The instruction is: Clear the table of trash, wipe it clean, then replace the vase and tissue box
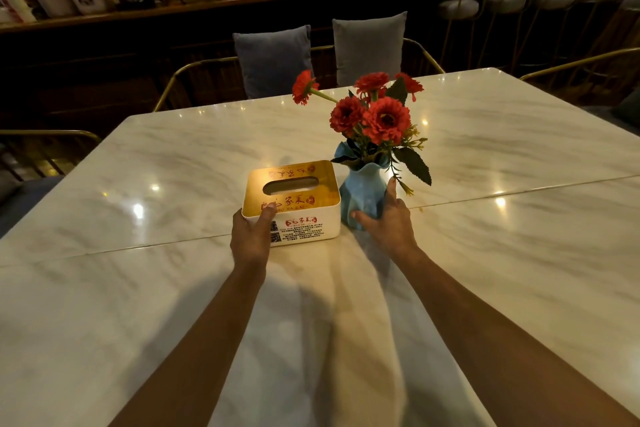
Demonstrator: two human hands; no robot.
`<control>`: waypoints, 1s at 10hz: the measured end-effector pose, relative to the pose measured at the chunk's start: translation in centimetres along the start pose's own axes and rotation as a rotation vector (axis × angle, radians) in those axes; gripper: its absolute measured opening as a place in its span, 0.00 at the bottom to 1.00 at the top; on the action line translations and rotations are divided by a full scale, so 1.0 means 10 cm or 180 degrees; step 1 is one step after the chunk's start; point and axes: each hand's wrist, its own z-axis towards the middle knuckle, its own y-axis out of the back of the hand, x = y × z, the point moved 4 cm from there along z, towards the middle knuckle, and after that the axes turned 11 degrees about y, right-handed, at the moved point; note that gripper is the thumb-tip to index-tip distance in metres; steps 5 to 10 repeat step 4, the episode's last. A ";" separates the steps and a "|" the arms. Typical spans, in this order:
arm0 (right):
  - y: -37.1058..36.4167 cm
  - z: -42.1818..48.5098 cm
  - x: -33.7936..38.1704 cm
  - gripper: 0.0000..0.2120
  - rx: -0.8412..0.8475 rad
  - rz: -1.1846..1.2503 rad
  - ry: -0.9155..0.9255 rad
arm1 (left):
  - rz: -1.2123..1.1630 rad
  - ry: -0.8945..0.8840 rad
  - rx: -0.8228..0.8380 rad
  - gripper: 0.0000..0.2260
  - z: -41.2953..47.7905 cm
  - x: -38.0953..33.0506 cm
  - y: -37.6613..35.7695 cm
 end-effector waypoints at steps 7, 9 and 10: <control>0.02 -0.12 0.00 0.49 -0.0111 0.0256 -0.0056 | 0.0280 -0.0043 -0.0040 0.37 -0.02 0.00 0.03; 0.02 -0.12 0.00 0.49 -0.0111 0.0256 -0.0056 | 0.0280 -0.0043 -0.0040 0.37 -0.02 0.00 0.03; 0.02 -0.12 0.00 0.49 -0.0111 0.0256 -0.0056 | 0.0280 -0.0043 -0.0040 0.37 -0.02 0.00 0.03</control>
